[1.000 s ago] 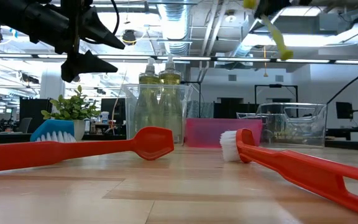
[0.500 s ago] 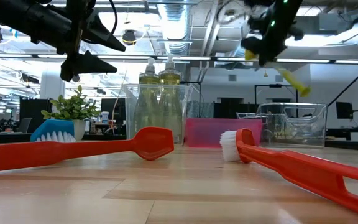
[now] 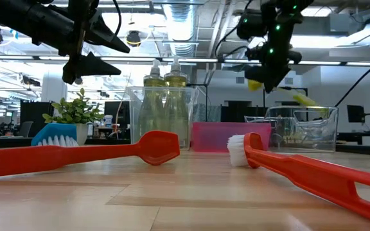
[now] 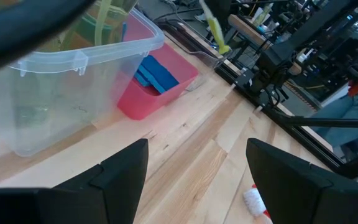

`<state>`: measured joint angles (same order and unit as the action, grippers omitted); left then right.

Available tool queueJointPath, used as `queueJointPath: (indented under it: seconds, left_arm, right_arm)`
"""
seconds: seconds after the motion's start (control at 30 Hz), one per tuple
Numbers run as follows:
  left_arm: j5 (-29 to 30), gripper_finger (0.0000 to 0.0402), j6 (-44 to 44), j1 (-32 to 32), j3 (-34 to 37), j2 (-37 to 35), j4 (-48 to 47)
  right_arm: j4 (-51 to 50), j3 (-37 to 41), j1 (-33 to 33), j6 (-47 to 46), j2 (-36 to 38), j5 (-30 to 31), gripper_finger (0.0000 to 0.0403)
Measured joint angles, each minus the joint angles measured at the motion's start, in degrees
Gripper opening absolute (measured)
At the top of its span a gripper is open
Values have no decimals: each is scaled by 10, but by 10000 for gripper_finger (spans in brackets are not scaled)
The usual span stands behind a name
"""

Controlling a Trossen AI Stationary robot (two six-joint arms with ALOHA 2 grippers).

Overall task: Pick & Place Kitchen Sink Supplies
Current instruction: Put the yellow dish brush into the transparent bin, then put the red dish brush into the transparent bin

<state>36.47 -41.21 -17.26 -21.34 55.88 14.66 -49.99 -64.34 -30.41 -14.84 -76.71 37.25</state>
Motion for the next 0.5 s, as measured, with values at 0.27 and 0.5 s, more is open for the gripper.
queueJointPath:
  seconds: [0.27, 0.5]
  left_arm:
    - [0, 273, 0, 0, 0, 0, 0]
    - [0, 273, 0, 0, 0, 0, 0]
  right_arm:
    - [-33, 0, -8, 2, -23, -25, 135]
    - [-41, 0, -5, -7, 2, -32, 162]
